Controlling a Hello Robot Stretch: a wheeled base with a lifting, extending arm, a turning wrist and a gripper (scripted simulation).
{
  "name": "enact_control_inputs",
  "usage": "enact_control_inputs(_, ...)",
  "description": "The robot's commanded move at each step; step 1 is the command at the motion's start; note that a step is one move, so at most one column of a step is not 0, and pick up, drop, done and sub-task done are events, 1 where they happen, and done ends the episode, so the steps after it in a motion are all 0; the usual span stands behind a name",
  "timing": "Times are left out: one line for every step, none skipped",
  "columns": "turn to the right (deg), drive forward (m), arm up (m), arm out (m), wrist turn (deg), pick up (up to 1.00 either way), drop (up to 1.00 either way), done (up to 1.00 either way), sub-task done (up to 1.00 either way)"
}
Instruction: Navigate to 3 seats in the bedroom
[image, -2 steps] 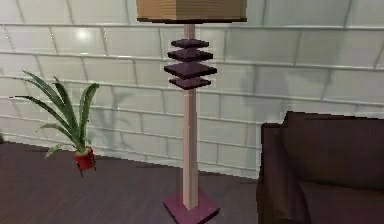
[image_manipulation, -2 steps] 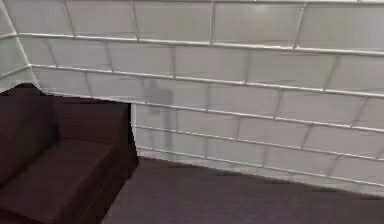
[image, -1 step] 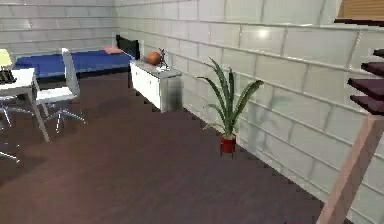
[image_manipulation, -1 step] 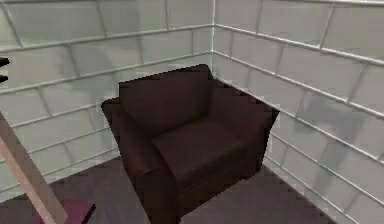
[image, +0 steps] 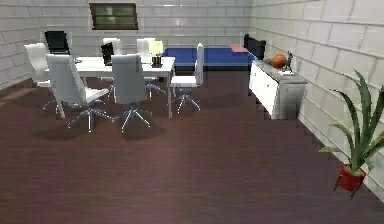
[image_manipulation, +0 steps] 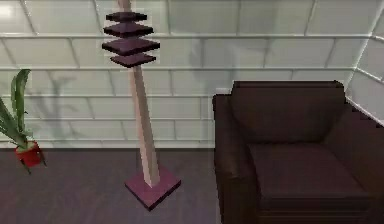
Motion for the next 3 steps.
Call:
enact_control_inputs(0.0, 1.00, 0.00, 0.00, 0.0, 0.00, 0.00, 0.00, 0.00)
enact_control_inputs(0.0, 0.80, 0.00, 0.00, 0.0, 0.00, 0.00, 0.00, 0.00)
enact_control_inputs(-42.0, 0.00, 0.00, 0.00, 0.0, 0.00, 0.00, 0.00, 0.00)
